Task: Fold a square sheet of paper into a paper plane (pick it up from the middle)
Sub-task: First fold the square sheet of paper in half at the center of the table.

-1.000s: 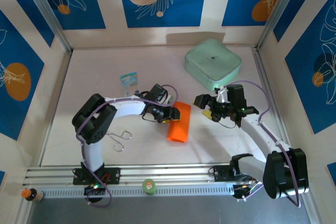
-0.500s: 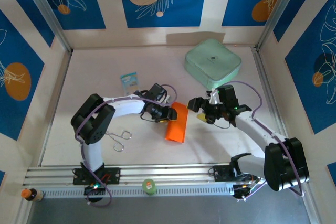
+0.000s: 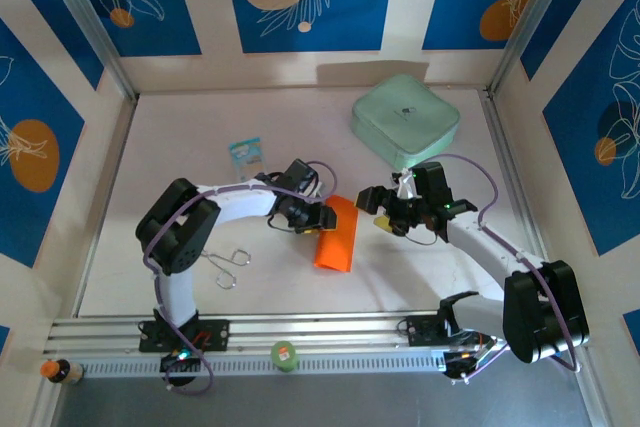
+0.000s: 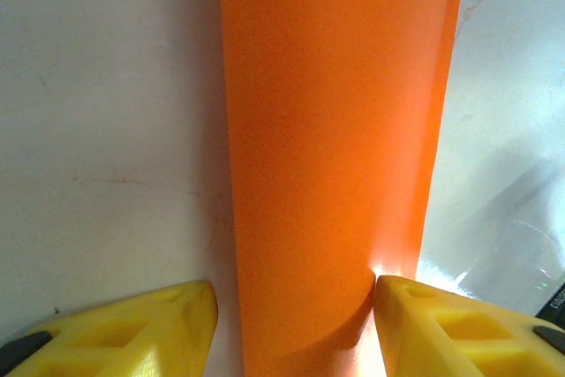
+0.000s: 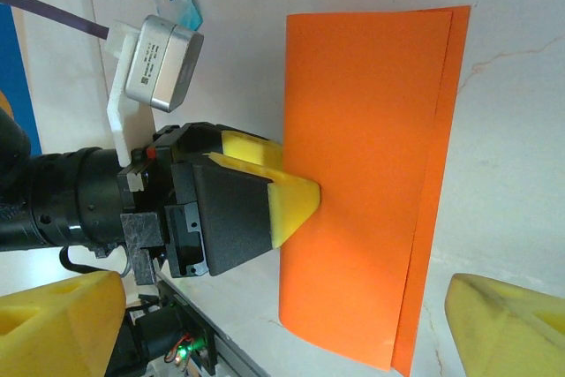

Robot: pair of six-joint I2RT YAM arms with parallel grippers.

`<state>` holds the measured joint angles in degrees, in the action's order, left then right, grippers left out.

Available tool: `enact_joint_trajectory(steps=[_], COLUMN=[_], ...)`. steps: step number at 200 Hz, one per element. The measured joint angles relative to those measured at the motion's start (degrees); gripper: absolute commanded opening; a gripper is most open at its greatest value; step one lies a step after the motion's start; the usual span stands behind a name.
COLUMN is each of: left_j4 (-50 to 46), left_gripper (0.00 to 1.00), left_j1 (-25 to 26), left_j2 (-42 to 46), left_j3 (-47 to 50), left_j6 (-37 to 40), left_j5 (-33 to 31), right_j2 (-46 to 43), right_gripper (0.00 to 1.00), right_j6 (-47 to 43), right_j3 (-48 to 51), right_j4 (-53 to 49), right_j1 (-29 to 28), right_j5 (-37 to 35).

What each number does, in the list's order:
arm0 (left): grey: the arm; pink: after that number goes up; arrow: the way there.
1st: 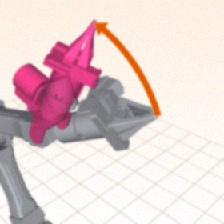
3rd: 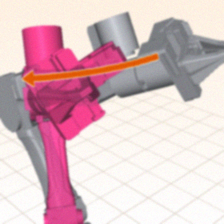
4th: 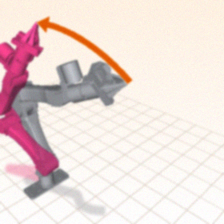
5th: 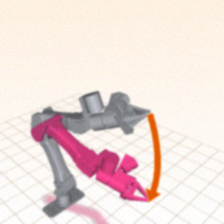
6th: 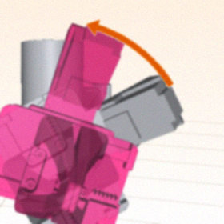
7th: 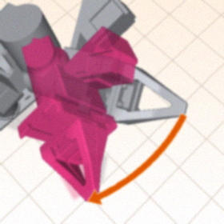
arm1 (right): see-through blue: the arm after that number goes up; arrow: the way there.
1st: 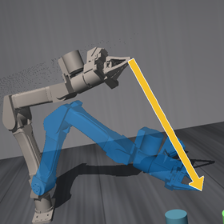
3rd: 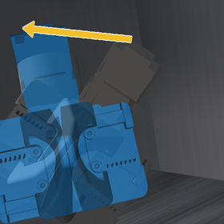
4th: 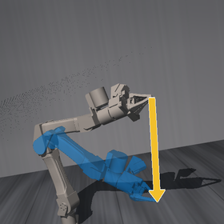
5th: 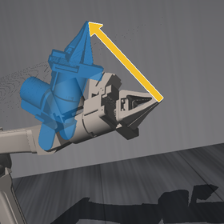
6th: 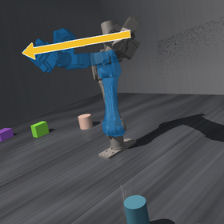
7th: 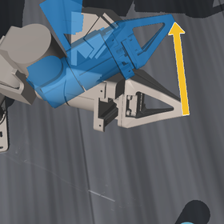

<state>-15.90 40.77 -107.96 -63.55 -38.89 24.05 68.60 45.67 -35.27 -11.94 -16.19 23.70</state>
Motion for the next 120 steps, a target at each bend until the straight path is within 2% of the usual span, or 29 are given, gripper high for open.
enact_joint_trajectory(steps=[120], left_j4=[-6.4], left_gripper=[0.57], left_j1=[1.0], left_j2=[-2.4], left_j3=[-4.7], left_j6=[0.1], left_j5=[-2.8], right_j2=[1.7], right_gripper=[0.88], right_j6=[0.3], right_j3=[0.0], right_j4=[0.4], right_j1=[0.0], right_j5=[-1.2])
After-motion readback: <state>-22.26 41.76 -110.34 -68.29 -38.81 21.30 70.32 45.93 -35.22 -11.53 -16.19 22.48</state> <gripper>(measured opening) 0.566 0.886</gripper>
